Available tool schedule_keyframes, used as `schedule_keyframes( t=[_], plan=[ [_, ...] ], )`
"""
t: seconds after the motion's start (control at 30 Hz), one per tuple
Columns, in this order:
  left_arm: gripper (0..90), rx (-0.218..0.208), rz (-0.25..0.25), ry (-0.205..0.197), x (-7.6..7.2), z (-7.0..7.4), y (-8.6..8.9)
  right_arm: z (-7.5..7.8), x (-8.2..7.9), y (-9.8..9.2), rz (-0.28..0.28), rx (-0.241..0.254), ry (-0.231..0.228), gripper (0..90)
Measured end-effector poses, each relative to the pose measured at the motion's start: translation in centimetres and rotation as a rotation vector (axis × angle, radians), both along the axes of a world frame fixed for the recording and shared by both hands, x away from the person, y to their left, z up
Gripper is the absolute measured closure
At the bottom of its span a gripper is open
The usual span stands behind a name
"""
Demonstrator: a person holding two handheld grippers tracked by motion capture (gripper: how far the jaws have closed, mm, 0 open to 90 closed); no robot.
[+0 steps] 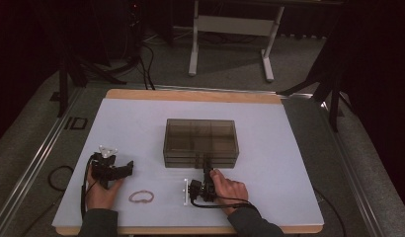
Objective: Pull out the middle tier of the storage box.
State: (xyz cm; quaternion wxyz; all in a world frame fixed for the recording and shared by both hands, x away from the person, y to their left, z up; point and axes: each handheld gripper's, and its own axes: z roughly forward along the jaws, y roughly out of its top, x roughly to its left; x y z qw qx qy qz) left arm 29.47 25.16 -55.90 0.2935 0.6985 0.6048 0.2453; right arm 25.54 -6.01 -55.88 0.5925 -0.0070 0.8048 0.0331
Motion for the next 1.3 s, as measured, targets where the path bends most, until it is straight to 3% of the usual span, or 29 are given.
schedule_keyframes(
  t=[0.37, 1.3],
  plan=[
    [14.7, 0.000, 0.000, 0.000, 0.00, 0.00, 0.00, -0.39, -0.10, 0.01, 0.005, -0.012, -0.033, 78.9],
    [14.7, 0.001, -0.001, 0.001, 0.00, 0.00, 0.01, -0.38, -0.86, -0.18, 0.021, -0.010, -0.047, 80.0]
  ],
)
